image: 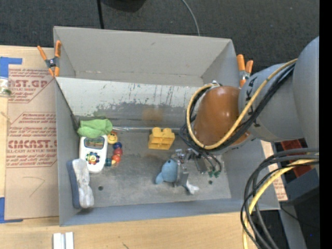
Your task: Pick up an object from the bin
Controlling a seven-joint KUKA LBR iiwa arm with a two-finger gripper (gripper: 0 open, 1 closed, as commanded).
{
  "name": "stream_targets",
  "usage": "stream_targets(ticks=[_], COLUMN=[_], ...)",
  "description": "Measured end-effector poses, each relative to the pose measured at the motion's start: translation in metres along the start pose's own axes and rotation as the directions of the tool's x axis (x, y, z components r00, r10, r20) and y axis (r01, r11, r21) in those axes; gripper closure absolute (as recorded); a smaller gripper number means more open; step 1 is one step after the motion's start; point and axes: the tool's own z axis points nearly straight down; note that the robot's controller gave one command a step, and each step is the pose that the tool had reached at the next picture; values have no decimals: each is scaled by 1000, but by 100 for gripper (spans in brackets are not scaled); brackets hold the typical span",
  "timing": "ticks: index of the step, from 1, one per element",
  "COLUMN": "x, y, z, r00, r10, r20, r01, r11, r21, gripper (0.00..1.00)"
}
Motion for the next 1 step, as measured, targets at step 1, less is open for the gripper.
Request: stream_targets(ticks=[1], x=[-17], y=[2], z=[-139], r00=[1000], r10=[-16], r20=[4], r01=[16], r11=[1000], r21=[0], gripper=[100])
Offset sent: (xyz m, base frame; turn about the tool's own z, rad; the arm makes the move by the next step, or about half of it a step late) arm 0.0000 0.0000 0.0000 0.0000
